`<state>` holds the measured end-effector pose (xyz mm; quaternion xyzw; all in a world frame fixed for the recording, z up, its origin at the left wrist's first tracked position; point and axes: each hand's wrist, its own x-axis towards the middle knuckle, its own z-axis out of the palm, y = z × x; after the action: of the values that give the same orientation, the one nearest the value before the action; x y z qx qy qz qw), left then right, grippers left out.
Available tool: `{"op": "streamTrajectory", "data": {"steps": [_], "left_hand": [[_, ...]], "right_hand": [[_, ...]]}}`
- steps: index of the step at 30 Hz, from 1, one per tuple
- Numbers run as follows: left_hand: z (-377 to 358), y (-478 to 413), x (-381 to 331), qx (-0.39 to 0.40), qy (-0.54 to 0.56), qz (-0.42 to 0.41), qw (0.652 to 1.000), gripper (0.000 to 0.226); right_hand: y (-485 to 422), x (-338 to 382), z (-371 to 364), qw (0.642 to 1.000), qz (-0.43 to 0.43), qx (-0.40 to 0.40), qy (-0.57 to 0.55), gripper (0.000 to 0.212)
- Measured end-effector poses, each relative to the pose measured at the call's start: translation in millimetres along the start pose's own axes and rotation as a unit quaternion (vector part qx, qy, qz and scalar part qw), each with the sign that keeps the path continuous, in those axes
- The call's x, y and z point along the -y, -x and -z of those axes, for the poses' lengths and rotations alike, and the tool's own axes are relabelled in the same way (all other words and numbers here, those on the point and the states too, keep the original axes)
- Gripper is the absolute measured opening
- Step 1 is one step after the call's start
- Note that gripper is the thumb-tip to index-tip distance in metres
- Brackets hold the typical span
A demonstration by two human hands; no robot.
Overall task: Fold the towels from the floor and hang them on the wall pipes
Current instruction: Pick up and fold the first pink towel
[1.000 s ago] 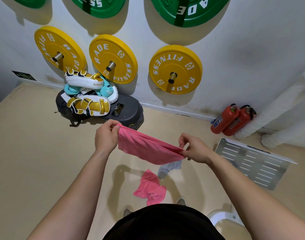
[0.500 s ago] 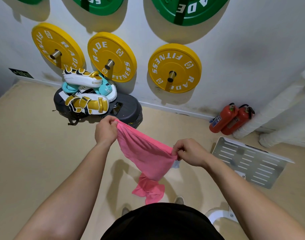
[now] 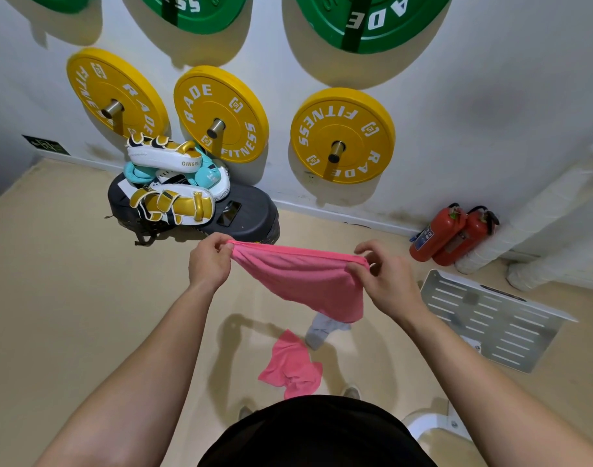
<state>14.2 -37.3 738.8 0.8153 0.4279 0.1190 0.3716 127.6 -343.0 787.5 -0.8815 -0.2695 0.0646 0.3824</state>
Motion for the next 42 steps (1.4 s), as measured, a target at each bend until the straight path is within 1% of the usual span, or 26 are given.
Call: {"op": "streamTrajectory", "data": {"steps": [2,4,7,10,14,17,20,22,24,27,29,30,32,35,42], "left_hand": [[0.3,2.6,2.6,0.01,0.02,-0.005,1.0,0.015],[0.8,6.6,4.3,0.016,0.045,-0.007,0.999,0.014],[-1.4,13.8,4.1,0.039,0.07,0.002,0.997,0.014],[-5.3,21.5,-0.3,0.068,0.113,0.038,0.991,0.016],[-6.2,27.8,-10.5,0.035,0.154,0.053,0.986,0.02],[-10.0,29.1,-20.3,0.002,0.141,0.073,0.987,0.021],[-18.6,36.4,-28.2,-0.001,0.138,0.1,0.985,0.019],[-26.5,45.6,-31.6,0.011,0.131,0.095,0.987,0.018],[-36.3,59.9,-35.7,0.04,0.134,0.083,0.987,0.016],[-56.7,83.6,-35.6,0.097,0.174,0.074,0.977,0.018],[-65.9,102.7,-42.7,0.114,0.188,0.065,0.973,0.008],[-68.2,111.9,-47.7,0.113,0.197,0.061,0.972,0.005],[-72.0,126.0,-54.1,0.101,0.217,0.061,0.969,0.007],[-69.4,134.3,-57.0,0.072,0.236,0.071,0.966,0.006],[-63.2,141.0,-58.9,0.076,0.253,0.068,0.962,0.01]], "right_hand": [[-3.0,-4.8,3.2,0.999,0.002,0.002,0.034,0.017],[-6.3,-11.1,5.7,0.998,0.012,-0.001,0.064,0.01],[-11.3,-20.4,6.3,0.999,0.002,0.003,0.047,0.012],[-16.8,-25.5,5.0,0.999,-0.033,0.002,0.021,0.017],[-27.1,-25.2,7.3,0.997,-0.076,0.007,-0.011,0.021],[-35.6,-27.0,3.9,0.992,-0.121,-0.022,-0.012,0.029],[-35.2,-30.7,-6.9,0.979,-0.189,-0.069,-0.034,0.041],[-27.4,-27.7,-16.9,0.975,-0.205,-0.071,-0.057,0.04],[-15.3,-21.7,-29.9,0.974,-0.207,-0.053,-0.079,0.033],[5.3,-11.3,-53.7,0.972,-0.198,-0.012,-0.128,0.022],[17.7,3.0,-65.9,0.968,-0.194,0.017,-0.159,0.015],[23.2,11.0,-69.7,0.965,-0.191,0.026,-0.177,0.012],[31.8,22.7,-74.2,0.964,-0.181,0.019,-0.195,0.011],[37.3,25.5,-75.4,0.963,-0.186,0.012,-0.195,0.011],[38.2,26.7,-74.9,0.972,-0.158,0.02,-0.172,0.015]]}}
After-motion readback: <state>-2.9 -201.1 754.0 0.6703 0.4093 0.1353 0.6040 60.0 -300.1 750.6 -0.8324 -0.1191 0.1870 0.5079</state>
